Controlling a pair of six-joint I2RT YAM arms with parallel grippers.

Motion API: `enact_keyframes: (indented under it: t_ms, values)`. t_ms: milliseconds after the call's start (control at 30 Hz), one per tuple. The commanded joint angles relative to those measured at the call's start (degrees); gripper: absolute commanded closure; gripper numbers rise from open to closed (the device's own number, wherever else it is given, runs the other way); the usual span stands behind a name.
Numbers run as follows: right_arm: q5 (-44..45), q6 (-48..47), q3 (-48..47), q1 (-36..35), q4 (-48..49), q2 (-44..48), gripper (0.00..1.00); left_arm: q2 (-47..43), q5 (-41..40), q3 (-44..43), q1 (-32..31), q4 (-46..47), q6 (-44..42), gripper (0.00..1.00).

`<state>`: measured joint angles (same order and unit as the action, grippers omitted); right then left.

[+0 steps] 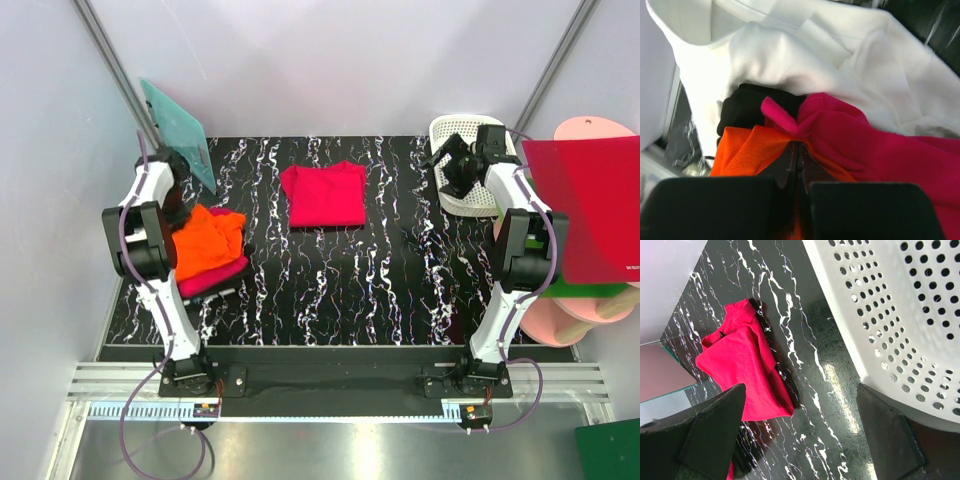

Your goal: Fold and stack the t-shirts

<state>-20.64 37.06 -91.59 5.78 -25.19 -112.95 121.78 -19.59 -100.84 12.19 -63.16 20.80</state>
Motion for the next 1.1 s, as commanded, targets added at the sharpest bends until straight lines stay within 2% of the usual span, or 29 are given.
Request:
enact_keyframes:
  t_ms: [0,167,233,267,400,600,733,867,1033,1067]
  values:
    - [-0.19,-0.94,-1.31,0.37,0.32,0.62,0.0,-1.01,2.99,12.22,-2.78,-8.13,2.4,1.0]
    - [-1.06,-0.41,-1.31,0.28,0.75,0.45,0.0,-7.42,1.66,13.3,-2.87,-6.11,3.28,1.0]
    - [-1.33,-0.32,-1.4,0.28,0.93,0.71,0.0,-11.97,2.89,12.16,-2.78,-4.18,3.37,0.93]
    - [-1.5,-0.06,-1.31,0.28,1.02,0.88,0.0,-13.74,5.24,11.81,-2.78,-3.3,3.03,0.73]
    - [-2.12,0.64,-0.7,0.11,1.72,1.15,0.0,-23.32,9.74,11.97,-2.78,1.36,5.12,0.02]
    - [-3.35,0.12,-2.18,-3.05,1.81,0.01,0.0,-34.13,19.24,15.05,-4.18,9.62,6.45,0.01]
    - [-3.09,-1.63,-5.34,-9.8,0.76,-1.48,0.0,-35.91,25.38,15.06,-7.78,15.15,7.15,0.01]
    - [-3.17,-4.1,-10.35,-14.99,-3.8,-5.26,0.0,-31.35,36.26,12.87,-11.56,18.59,10.04,0.01]
    - [-4.14,-3.83,-11.33,-17.12,-4.78,-8.86,0.0,-19.84,39.89,9.17,-17.89,22.88,13.2,0.01]
    - [-3.97,-4.01,-11.15,-17.21,-4.78,-9.13,0.0,-17.91,43.29,7.69,-18.16,24.12,14.78,0.01]
